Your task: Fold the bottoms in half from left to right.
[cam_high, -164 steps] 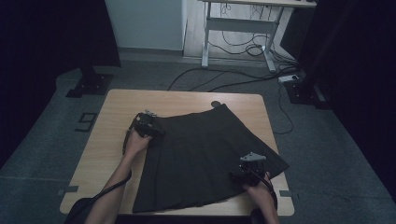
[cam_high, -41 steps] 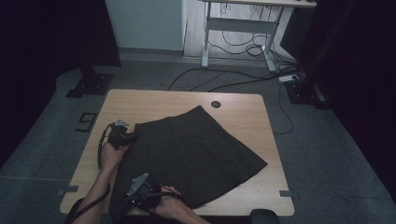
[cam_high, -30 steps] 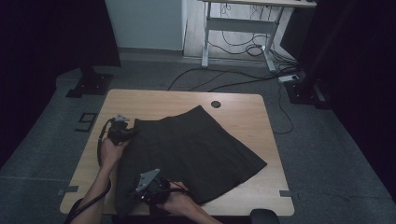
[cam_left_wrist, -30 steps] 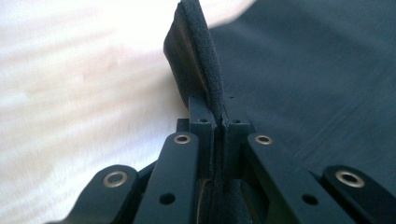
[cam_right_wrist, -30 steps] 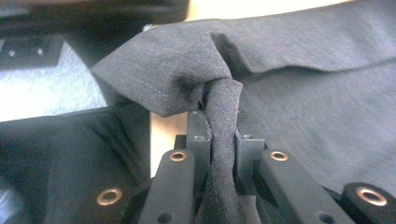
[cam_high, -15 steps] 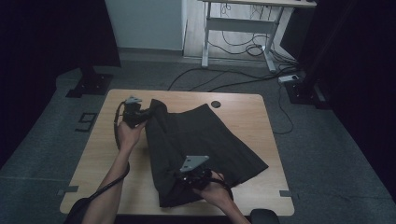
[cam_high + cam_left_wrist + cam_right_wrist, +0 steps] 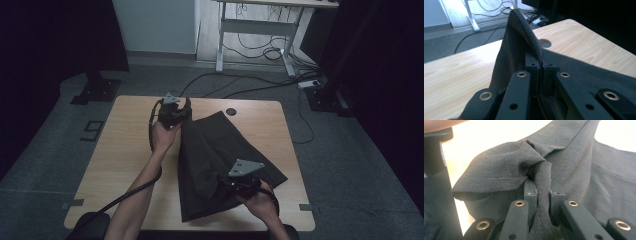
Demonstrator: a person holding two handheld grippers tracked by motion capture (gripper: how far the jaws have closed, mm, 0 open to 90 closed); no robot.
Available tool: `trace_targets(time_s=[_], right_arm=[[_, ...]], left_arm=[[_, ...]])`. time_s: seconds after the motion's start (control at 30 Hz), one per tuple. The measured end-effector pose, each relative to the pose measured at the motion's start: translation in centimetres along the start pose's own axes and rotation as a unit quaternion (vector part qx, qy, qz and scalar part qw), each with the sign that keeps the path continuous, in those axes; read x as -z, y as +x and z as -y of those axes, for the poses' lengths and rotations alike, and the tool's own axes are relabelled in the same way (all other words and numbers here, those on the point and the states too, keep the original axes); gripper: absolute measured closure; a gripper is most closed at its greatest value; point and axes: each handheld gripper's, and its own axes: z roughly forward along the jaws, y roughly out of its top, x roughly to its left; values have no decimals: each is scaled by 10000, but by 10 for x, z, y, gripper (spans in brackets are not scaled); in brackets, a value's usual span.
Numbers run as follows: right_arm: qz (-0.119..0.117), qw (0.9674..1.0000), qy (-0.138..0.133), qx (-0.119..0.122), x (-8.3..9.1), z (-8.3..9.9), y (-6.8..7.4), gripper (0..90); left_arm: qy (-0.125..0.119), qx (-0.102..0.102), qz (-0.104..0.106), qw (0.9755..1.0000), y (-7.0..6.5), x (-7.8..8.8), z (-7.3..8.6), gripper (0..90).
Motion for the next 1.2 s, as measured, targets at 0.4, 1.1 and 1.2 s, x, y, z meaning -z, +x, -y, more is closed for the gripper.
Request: trace_targets(time_s=[0.4, 1.1, 1.2], right_arm=[[598, 9961, 301, -570, 19, 41, -42, 803], [980, 9837, 713, -1329, 12, 103, -69, 431], [993, 9818, 767, -1426, 22, 110, -68, 394]], left_arm=[[401, -343, 86, 9986, -33, -79, -5, 851], [435, -44, 413, 9982, -28, -90, -2, 332], [448, -298, 565, 9969, -33, -72, -3, 263]])
